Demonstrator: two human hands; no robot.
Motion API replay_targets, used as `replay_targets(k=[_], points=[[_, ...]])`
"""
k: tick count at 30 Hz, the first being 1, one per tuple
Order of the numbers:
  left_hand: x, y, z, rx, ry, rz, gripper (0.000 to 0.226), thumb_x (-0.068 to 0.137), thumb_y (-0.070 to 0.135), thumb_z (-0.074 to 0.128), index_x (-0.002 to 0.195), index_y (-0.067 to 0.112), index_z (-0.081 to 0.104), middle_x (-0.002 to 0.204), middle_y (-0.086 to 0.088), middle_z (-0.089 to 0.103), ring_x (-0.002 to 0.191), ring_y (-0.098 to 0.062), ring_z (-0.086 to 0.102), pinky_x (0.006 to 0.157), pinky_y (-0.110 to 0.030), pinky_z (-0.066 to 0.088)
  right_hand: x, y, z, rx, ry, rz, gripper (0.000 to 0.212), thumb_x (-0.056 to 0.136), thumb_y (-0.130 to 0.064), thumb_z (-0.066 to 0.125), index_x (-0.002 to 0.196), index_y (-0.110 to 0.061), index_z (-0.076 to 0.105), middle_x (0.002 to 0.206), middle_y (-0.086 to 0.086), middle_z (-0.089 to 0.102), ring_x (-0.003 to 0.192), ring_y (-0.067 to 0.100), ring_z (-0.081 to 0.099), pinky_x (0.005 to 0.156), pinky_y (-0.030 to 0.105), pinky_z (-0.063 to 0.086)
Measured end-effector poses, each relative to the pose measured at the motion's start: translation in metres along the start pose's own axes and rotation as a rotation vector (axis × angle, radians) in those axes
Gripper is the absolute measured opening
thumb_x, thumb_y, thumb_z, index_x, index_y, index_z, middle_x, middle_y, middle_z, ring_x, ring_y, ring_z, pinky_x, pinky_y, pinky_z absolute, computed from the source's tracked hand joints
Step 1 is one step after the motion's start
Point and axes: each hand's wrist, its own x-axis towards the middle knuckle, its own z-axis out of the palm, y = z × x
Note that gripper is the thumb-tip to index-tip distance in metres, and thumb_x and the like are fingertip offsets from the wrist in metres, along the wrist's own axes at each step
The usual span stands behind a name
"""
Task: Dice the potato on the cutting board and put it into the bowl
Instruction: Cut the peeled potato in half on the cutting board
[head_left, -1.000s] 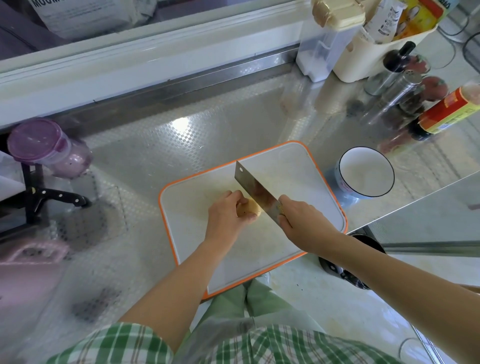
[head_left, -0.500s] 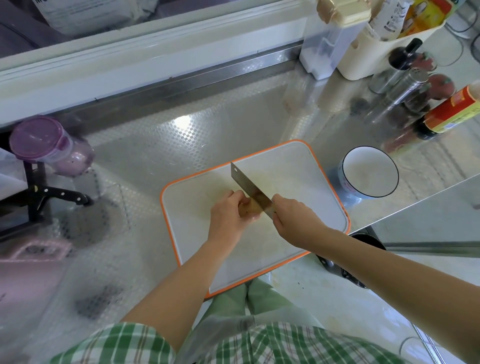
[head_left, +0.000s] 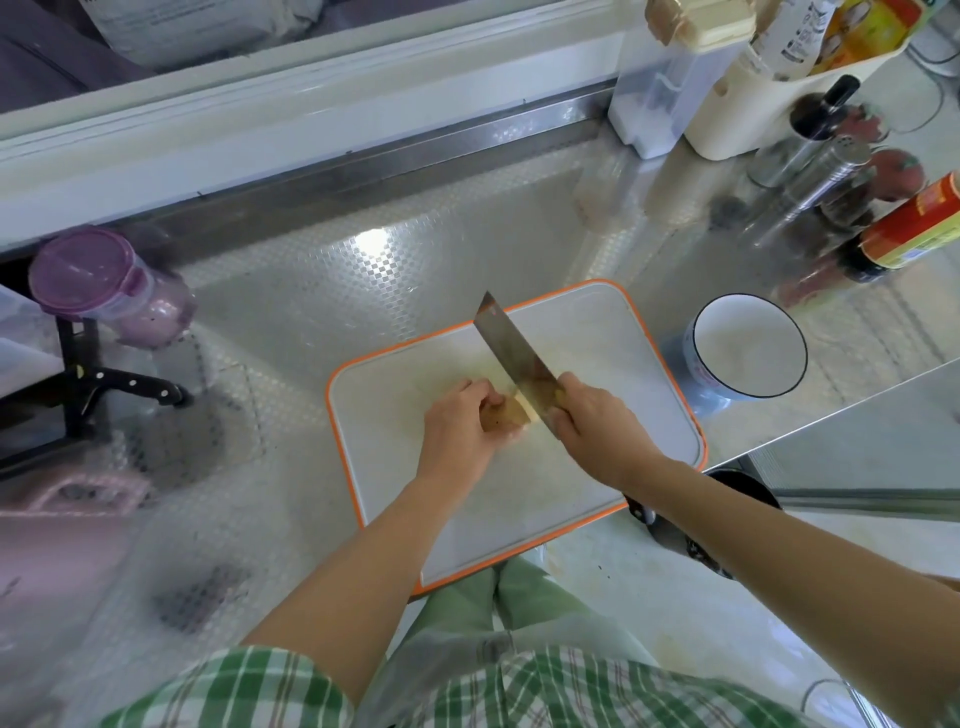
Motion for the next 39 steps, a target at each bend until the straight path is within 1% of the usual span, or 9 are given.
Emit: replay_targets(k=[5, 12, 18, 23, 27, 31, 32, 35, 39], points=[[0.000, 0.000, 0.001, 0.034, -0.003, -0.016, 0.035, 0.067, 0.030, 0.084, 0.093, 0.014, 0.066, 0.093, 0.000, 0.063, 0.082, -0.020, 0.060, 0.067, -0.018, 0.033, -0.012, -0.004, -0.023, -0.061, -0.014, -0.057, 0.011, 0.097, -0.021, 0.040, 0.090, -0.016, 0.033, 0.080, 0.000, 0.044, 0.072, 0.028, 0.041, 0.063, 0.034, 0.031], [0.000, 0.001, -0.001, 0.055, -0.009, -0.013, 0.032, 0.068, 0.032, 0.083, 0.089, 0.016, 0.065, 0.090, 0.003, 0.062, 0.076, -0.014, 0.052, 0.063, -0.017, 0.029, -0.022, -0.004, -0.013, -0.098, -0.071, -0.050, 0.010, 0.099, -0.020, 0.037, 0.091, -0.020, 0.031, 0.068, -0.006, 0.036, 0.066, 0.022, 0.042, 0.057, 0.033, 0.029], [-0.001, 0.004, -0.001, 0.076, -0.005, 0.011, 0.032, 0.068, 0.031, 0.083, 0.089, 0.017, 0.064, 0.084, 0.009, 0.052, 0.073, -0.013, 0.047, 0.060, -0.018, 0.023, -0.028, -0.001, -0.009, -0.134, -0.074, -0.009, 0.011, 0.097, -0.017, 0.039, 0.088, -0.017, 0.032, 0.067, -0.004, 0.037, 0.063, 0.024, 0.042, 0.058, 0.032, 0.028], [-0.002, 0.005, 0.000, 0.029, 0.008, 0.009, 0.030, 0.066, 0.028, 0.084, 0.085, 0.017, 0.064, 0.080, 0.006, 0.053, 0.071, -0.017, 0.051, 0.058, -0.018, 0.025, -0.017, -0.009, 0.000, -0.118, -0.095, 0.021, 0.010, 0.098, -0.013, 0.038, 0.091, -0.015, 0.033, 0.068, -0.003, 0.038, 0.058, 0.016, 0.040, 0.049, 0.027, 0.022], [-0.002, 0.003, 0.000, -0.014, 0.001, -0.003, 0.032, 0.063, 0.024, 0.086, 0.085, 0.017, 0.063, 0.082, 0.009, 0.054, 0.072, -0.016, 0.054, 0.060, -0.016, 0.028, -0.007, -0.003, 0.018, -0.121, -0.103, 0.055, 0.006, 0.096, -0.012, 0.039, 0.092, -0.014, 0.035, 0.073, -0.001, 0.041, 0.069, 0.028, 0.050, 0.054, 0.032, 0.029], [-0.002, 0.001, 0.000, -0.012, -0.001, -0.001, 0.035, 0.064, 0.023, 0.087, 0.090, 0.016, 0.064, 0.086, 0.010, 0.055, 0.077, -0.016, 0.057, 0.066, -0.019, 0.035, -0.009, 0.002, 0.030, -0.067, -0.097, 0.068, 0.006, 0.101, -0.019, 0.039, 0.098, -0.013, 0.038, 0.084, 0.002, 0.048, 0.073, 0.029, 0.054, 0.060, 0.036, 0.040], [-0.002, 0.001, 0.000, -0.013, 0.000, 0.001, 0.035, 0.064, 0.024, 0.087, 0.090, 0.016, 0.065, 0.086, 0.010, 0.055, 0.077, -0.016, 0.057, 0.066, -0.018, 0.036, -0.010, 0.003, 0.030, -0.057, -0.090, 0.064, 0.007, 0.101, -0.020, 0.039, 0.098, -0.014, 0.038, 0.084, 0.002, 0.048, 0.071, 0.027, 0.053, 0.059, 0.034, 0.039], [-0.002, 0.001, 0.001, -0.009, -0.001, 0.002, 0.036, 0.065, 0.029, 0.087, 0.090, 0.017, 0.065, 0.086, 0.009, 0.056, 0.077, -0.015, 0.056, 0.065, -0.016, 0.034, -0.011, 0.004, 0.018, -0.017, -0.057, 0.036, 0.011, 0.101, -0.021, 0.039, 0.093, -0.017, 0.033, 0.078, -0.001, 0.044, 0.067, 0.025, 0.045, 0.050, 0.028, 0.025], [-0.002, 0.002, 0.000, 0.017, 0.006, 0.001, 0.034, 0.066, 0.030, 0.085, 0.090, 0.016, 0.065, 0.089, 0.004, 0.061, 0.080, -0.018, 0.058, 0.064, -0.016, 0.030, -0.013, -0.003, -0.009, 0.010, 0.009, -0.029, 0.013, 0.099, -0.022, 0.039, 0.090, -0.017, 0.032, 0.076, -0.001, 0.043, 0.068, 0.027, 0.041, 0.059, 0.033, 0.028]])
